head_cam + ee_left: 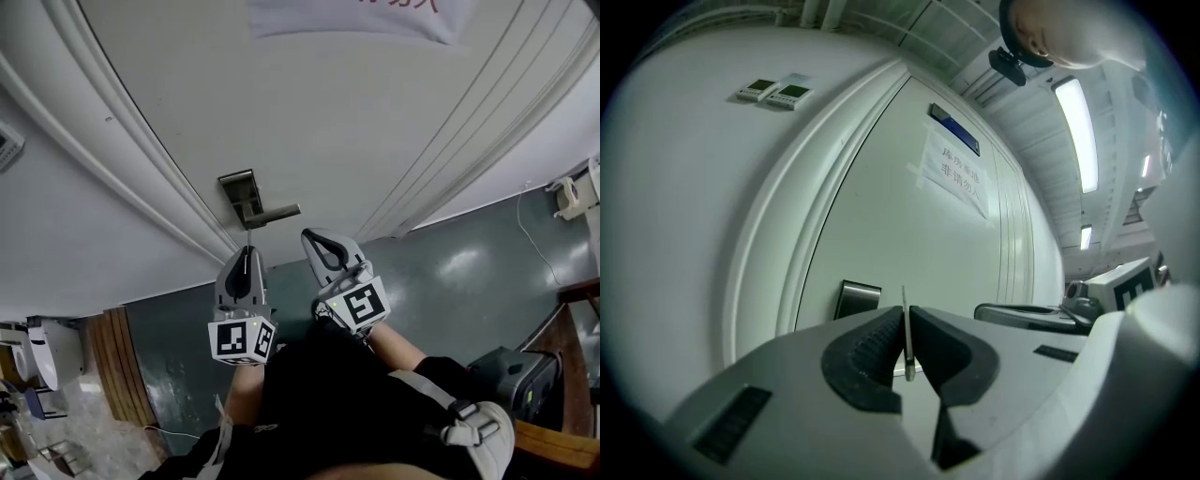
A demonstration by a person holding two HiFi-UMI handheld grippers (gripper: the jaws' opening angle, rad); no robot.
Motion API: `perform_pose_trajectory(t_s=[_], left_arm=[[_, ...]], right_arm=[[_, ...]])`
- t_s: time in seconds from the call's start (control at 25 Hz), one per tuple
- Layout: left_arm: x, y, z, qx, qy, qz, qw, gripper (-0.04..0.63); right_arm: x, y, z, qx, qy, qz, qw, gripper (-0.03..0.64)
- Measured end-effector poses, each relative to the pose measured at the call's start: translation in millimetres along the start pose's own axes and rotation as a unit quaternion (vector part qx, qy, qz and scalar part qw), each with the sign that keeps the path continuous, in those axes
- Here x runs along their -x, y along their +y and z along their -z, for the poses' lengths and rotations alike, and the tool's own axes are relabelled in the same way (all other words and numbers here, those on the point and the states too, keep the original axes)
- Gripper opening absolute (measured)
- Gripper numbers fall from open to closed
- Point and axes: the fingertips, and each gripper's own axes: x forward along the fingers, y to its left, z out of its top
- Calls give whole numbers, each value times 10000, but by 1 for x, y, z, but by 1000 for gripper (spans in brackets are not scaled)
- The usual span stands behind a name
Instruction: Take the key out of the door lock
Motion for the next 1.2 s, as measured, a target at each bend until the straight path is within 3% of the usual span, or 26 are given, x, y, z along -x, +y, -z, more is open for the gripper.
perform_pose_trajectory(t_s=[0.68,0.92,1.2], left_arm=[[0,-9,3,-22,-32,-32,10000,37],[0,-8,5,8,21,-62,10000,37],[-3,-10,9,64,12,-29,10000,37]], right_arm=[[3,-1,0,-86,2,-152,9998,8],[5,6,-3,-250,-102,-460,9986,8],[6,0,-2,-97,-71,-363,9993,8]])
